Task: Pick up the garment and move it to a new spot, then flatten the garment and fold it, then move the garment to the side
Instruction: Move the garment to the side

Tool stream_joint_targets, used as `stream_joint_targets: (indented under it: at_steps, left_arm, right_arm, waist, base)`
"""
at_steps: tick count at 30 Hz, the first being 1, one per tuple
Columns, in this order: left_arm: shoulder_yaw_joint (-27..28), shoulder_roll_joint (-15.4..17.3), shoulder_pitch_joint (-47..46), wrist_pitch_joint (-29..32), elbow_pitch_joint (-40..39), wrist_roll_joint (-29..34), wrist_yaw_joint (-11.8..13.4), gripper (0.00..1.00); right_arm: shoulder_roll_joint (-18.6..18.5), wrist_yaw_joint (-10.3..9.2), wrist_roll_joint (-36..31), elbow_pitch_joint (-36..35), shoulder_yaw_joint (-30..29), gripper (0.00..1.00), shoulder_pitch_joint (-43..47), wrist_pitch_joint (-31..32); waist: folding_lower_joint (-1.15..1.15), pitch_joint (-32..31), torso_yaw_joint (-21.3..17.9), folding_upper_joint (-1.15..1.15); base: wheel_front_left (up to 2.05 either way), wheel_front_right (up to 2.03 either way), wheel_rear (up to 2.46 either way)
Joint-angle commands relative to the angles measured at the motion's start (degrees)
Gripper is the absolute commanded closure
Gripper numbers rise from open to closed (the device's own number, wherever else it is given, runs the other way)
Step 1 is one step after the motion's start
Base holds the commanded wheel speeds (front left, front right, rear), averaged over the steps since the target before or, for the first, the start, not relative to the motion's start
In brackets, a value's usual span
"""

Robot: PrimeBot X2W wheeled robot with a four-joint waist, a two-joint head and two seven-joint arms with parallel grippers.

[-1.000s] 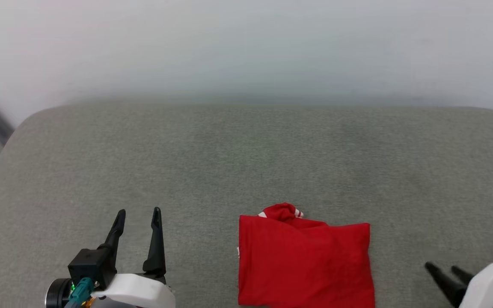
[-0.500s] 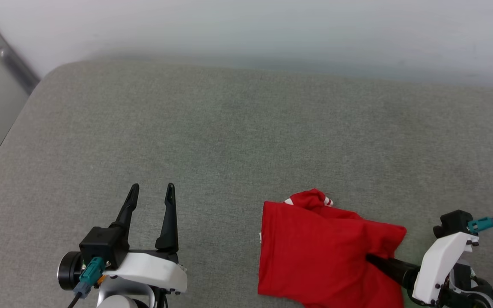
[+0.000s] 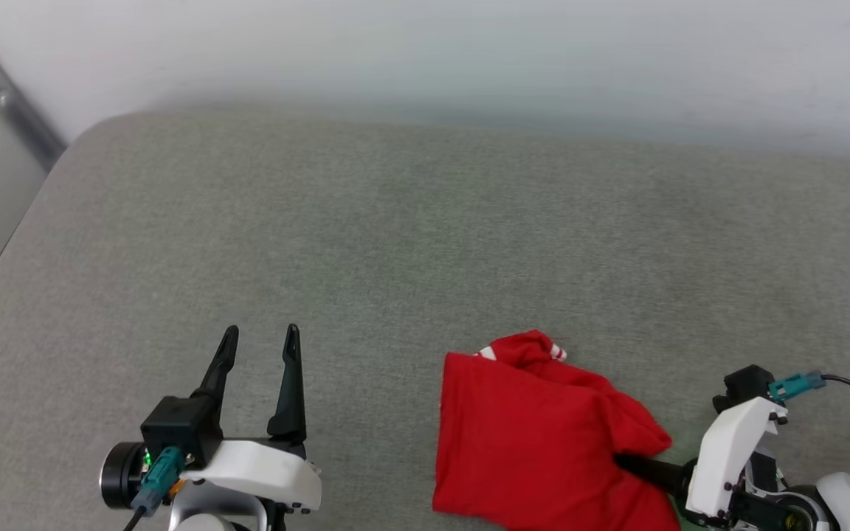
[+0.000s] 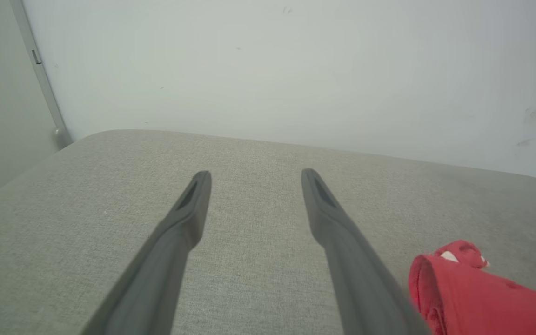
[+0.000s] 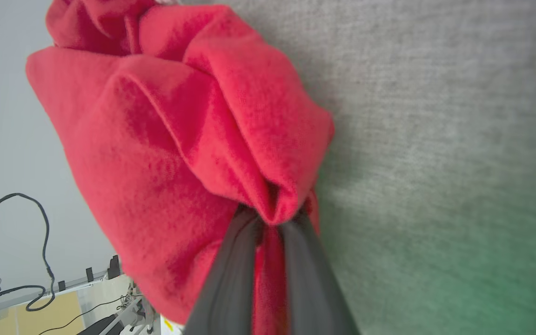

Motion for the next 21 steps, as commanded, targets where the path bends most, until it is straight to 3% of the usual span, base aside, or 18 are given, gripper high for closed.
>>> stream_joint_targets:
  at_steps: [1, 7, 12, 21]
  left_arm:
    - [0.07, 0.3, 0.71, -0.22, -0.02, 0.03, -0.03, 0.0]
    - [0.15, 0.81, 2.04, -0.09, -0.89, -0.22, 0.05, 0.0]
    - [0.06, 0.79, 1.98, -0.04, -1.92, -0.02, 0.13, 0.0]
    - [-1.42, 1.73, -3.7, 1.98, -4.51, 2.66, -0.57, 0.0]
  right_arm:
    - [-0.24, -0.04, 0.58, -0.51, 0.56, 1.0, -0.63, -0.36]
    - [-2.45, -0.03, -1.01, -2.91, 2.82, 1.0, -2.59, -2.62]
    - [-5.24, -0.03, -7.74, -1.57, 3.99, 1.0, -5.35, -4.78]
    - [-5.57, -0.03, -20.56, 4.9, 4.0, 1.0, -14.77, -12.2]
  waist:
    - [0.0, -1.67, -2.26, 0.0]
    - [0.0, -3.85, -9.93, 0.0]
    - [0.0, -3.53, -18.4, 0.0]
    - [0.0, 4.72, -30.42, 0.0]
  base:
    - [0.0, 0.0, 0.0]
    - [0.0, 0.0, 0.0]
    - [0.0, 0.0, 0.0]
    - [0.0, 0.0, 0.0]
